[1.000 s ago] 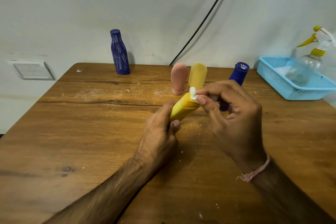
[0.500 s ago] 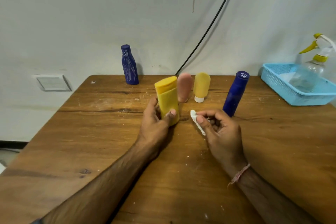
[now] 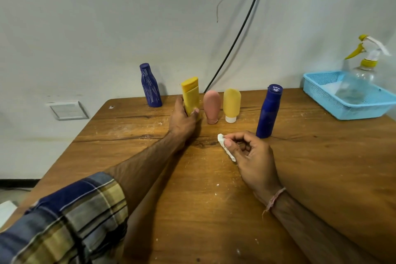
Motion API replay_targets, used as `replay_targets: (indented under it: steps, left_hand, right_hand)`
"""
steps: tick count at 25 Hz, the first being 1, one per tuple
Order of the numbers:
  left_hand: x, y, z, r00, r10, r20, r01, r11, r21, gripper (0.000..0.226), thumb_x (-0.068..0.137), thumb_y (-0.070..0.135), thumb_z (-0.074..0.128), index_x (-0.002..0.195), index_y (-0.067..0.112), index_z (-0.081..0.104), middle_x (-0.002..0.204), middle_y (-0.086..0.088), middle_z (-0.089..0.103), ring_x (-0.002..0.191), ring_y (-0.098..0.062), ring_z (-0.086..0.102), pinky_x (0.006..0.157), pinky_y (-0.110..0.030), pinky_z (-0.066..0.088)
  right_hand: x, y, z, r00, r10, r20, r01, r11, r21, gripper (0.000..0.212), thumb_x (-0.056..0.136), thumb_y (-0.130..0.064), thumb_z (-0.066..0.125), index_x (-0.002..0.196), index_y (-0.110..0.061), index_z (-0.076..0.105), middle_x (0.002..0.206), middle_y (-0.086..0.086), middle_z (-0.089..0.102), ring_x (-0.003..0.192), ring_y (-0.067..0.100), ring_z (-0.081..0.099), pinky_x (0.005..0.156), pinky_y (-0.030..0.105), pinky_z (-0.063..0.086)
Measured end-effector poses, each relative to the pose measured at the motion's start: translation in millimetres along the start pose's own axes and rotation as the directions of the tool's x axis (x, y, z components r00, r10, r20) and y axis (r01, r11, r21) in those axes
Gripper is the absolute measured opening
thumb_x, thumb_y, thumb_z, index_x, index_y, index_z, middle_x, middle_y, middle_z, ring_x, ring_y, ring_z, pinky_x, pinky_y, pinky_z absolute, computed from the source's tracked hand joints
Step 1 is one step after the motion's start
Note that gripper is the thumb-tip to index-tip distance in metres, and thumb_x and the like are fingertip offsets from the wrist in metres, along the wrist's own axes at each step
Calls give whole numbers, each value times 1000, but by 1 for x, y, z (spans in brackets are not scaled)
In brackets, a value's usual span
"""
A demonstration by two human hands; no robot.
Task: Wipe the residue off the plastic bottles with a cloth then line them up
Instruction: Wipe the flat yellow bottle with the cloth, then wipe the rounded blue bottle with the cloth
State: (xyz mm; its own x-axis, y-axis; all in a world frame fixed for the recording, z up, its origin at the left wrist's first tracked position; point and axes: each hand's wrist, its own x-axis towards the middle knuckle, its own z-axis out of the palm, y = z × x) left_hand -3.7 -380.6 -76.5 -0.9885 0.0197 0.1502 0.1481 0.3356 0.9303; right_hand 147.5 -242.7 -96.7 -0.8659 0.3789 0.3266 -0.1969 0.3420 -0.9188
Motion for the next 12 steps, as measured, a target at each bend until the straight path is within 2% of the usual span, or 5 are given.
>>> replay_targets:
  steps: [5, 9, 12]
  left_hand:
    - [-1, 0, 2, 1000, 14, 23, -15, 999, 49, 59, 98, 23, 64, 148, 19, 32, 139, -6, 56, 121, -23, 57, 97, -41, 50]
    - [-4, -7, -13, 998, 23, 58, -22, 999, -28, 81, 82, 35, 81, 144, 21, 30, 129, 1, 55, 115, -19, 58, 95, -39, 51]
    - [5, -28, -41, 992, 34, -123, -52, 987, -149, 69, 71, 31, 78, 129, 21, 42, 116, -8, 63, 105, -23, 64, 91, -40, 55]
  right_hand:
    - [-1, -1, 0, 1000, -3, 9, 3, 1000, -9, 12, 91, -23, 71, 102, -26, 74, 103, -15, 72, 96, -6, 65, 76, 15, 55]
    - [0, 0, -2, 1000, -16, 16, 16, 1000, 2, 12, 91, -22, 71, 103, -23, 74, 103, -14, 72, 95, -8, 64, 74, 12, 54]
    - [-1, 0, -1, 999, -26, 19, 26, 1000, -4, 12, 91, -22, 71, 101, -25, 73, 103, -12, 72, 95, -6, 64, 74, 9, 53]
